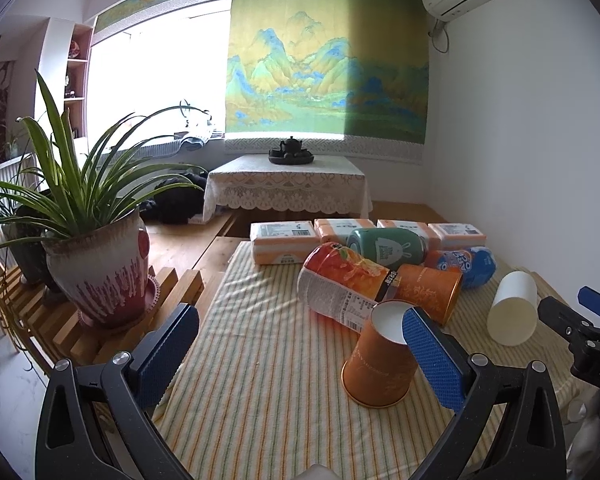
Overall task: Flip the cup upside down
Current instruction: 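Move the left gripper down toward the orange-labelled juice bottle lying sideways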
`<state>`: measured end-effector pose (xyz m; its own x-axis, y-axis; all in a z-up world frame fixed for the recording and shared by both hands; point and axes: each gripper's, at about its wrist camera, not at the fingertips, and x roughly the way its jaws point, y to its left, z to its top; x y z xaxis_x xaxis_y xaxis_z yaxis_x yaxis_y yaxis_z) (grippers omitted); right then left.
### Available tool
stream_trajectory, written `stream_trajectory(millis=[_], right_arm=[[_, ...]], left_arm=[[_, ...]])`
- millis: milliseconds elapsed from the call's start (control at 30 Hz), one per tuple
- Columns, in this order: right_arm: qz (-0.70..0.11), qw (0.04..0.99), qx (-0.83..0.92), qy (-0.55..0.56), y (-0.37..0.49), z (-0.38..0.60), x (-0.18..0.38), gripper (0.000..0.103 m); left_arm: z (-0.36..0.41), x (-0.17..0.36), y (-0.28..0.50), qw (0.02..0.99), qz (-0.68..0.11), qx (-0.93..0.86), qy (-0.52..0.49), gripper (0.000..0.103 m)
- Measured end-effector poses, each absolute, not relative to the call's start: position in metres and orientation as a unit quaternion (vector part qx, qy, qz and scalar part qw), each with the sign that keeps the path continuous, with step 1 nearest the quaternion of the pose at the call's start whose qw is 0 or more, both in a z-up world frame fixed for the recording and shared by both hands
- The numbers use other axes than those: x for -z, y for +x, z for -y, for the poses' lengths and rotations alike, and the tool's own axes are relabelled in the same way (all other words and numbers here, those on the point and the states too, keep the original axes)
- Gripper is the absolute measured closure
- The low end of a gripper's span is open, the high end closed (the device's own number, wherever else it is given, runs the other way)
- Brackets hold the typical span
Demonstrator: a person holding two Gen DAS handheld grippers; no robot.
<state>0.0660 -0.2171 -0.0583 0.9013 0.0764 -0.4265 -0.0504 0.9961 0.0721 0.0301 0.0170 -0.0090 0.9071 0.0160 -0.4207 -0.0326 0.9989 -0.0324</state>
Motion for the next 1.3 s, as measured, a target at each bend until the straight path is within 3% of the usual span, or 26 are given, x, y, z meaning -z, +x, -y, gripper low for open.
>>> stream_trajectory(millis=[600,733,1300], right_arm=[[-0.255,0.963,-0.077,0.035,0.092,0.208,0.066,0.013],[-0.258,0.962,-0.079,0.035,0.093,0.209,0.067,0.019],[-0.264,0.960,-0.072,0.052,0.093,0.222,0.072,0.019]], left_arm=[[-0.024,0.012,0.076,0.966,-0.256,-0.022,-0.019,0.000],[-0.022,0.008,0.083,0.965,-0.261,-0.021,-0.023,0.000],[-0.032,0.008,0.161,0.929,-0.358,0.003,-0.097,0.000]])
